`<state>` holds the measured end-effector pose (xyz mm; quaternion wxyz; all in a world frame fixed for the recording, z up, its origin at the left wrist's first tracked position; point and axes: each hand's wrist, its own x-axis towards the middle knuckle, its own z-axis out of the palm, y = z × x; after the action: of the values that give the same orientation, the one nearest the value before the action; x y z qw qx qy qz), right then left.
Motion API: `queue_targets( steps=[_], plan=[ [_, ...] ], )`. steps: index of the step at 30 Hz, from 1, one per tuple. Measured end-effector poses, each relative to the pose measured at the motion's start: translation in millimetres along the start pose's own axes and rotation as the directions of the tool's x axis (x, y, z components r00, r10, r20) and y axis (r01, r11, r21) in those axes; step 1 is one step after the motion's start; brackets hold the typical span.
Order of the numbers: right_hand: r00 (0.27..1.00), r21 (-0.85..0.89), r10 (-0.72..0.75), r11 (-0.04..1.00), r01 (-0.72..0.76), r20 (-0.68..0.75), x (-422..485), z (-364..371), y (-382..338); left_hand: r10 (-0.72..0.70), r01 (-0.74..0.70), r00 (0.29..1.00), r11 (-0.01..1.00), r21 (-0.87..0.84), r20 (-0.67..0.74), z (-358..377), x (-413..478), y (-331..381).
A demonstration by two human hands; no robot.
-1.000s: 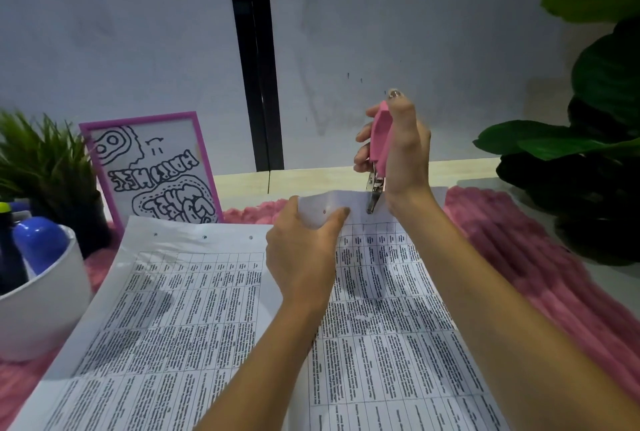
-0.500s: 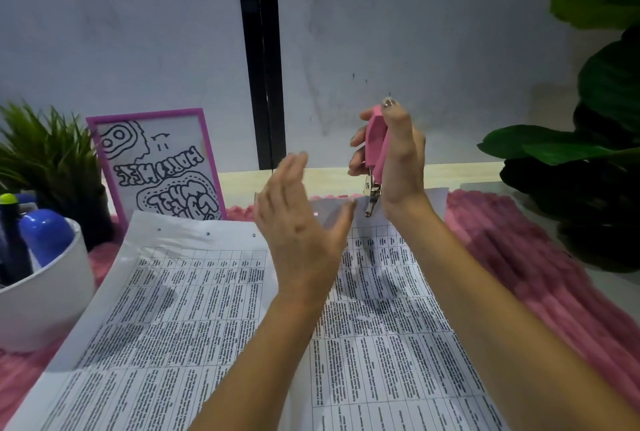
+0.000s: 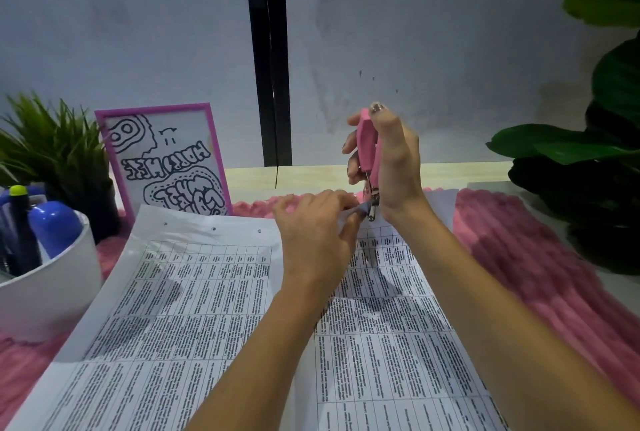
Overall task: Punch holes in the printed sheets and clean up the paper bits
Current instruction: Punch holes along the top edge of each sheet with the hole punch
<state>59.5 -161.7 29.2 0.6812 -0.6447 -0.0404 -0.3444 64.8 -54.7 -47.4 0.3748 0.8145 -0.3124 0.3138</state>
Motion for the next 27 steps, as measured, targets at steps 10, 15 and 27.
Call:
queue_targets(
  steps=[10, 15, 27],
  plan=[
    [0.978, -0.111, 0.029, 0.994, -0.006, 0.206, 9.2, -17.9, -14.4, -0.007, 0.007, 0.999, 1.0, 0.012, -0.04, -0.1, 1.7, 1.5],
    [0.989, -0.12, 0.083, 0.99, -0.068, 0.123, 15.8, -40.5, -17.4, -0.073, 0.072, 0.997, 0.988, -0.134, -0.003, -4.4, 3.1, -1.2],
    [0.985, 0.049, 0.137, 0.99, -0.132, -0.107, 22.9, -75.5, -3.1, -0.491, 0.668, 0.739, 0.437, -0.603, 0.462, -8.5, 2.0, -26.1]
  ],
)
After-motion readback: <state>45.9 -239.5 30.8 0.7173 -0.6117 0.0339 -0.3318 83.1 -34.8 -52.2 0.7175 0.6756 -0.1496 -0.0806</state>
